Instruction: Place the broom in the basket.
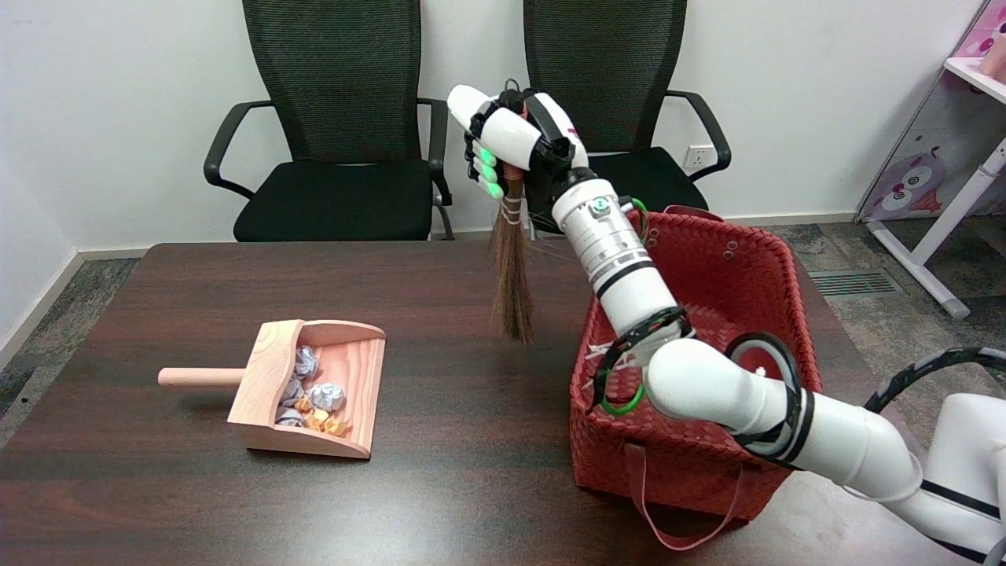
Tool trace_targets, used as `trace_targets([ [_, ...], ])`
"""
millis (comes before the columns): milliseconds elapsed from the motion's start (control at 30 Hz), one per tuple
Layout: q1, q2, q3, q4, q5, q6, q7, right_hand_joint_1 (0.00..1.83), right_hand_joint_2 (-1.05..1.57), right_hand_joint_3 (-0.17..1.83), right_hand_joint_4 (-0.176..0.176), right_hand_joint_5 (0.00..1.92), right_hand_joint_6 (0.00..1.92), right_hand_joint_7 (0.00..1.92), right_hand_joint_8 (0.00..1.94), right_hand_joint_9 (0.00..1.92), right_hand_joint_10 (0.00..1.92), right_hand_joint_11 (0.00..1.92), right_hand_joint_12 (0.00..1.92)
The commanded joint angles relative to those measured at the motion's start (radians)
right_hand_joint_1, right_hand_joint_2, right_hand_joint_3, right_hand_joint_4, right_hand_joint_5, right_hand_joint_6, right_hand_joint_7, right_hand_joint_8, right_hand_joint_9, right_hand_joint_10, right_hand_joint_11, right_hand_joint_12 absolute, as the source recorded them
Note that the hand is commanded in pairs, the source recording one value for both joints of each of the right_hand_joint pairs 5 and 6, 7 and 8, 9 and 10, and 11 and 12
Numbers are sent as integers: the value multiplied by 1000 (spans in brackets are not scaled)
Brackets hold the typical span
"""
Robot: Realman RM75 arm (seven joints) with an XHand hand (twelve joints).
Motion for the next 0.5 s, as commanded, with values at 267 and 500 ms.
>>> trace_targets([
  [267, -64, 48, 3, -99, -41, 35, -24, 1023, 1571, 1729, 56, 1920, 1920, 1920, 1920, 1920, 1920, 1920, 1920],
  [500, -64, 48, 0, -106, -41, 35, -24, 1023, 1571, 1736, 56, 1920, 1920, 1920, 1920, 1920, 1920, 1920, 1920],
])
